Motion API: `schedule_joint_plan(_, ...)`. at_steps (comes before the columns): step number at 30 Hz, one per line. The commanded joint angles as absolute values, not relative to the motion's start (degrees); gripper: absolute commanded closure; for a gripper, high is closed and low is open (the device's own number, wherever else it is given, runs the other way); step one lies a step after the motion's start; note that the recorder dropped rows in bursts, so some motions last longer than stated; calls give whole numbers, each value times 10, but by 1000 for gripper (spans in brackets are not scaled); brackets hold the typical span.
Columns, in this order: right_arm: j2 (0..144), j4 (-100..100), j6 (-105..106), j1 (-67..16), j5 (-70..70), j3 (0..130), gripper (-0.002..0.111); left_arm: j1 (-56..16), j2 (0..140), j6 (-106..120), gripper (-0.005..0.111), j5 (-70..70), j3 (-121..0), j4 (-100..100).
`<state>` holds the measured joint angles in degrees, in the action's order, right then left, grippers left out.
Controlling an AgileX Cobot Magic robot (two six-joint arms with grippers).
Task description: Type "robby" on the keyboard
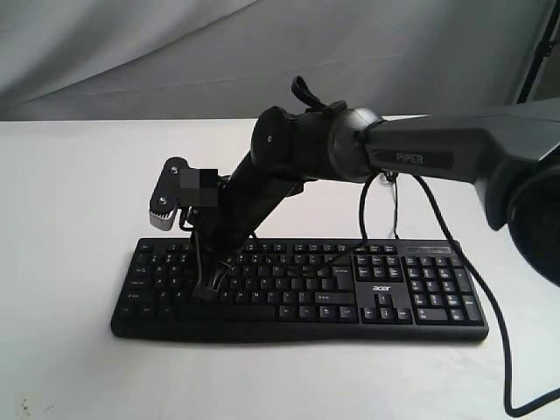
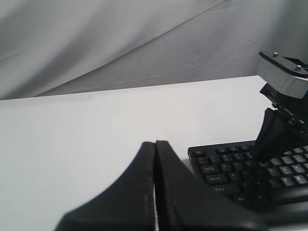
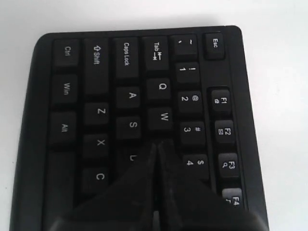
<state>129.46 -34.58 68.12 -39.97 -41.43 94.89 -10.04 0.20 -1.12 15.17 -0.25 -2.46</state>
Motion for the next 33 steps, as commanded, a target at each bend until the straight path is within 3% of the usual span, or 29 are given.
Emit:
schedule_joint_plan(1,1296,-344,687,-398,-409,947,108,-104,0,-13,107,148,0,-27)
schedule_joint_plan(33,1304,-319,665,-398,-389,947,108,-104,0,-13,107,148,0,-27)
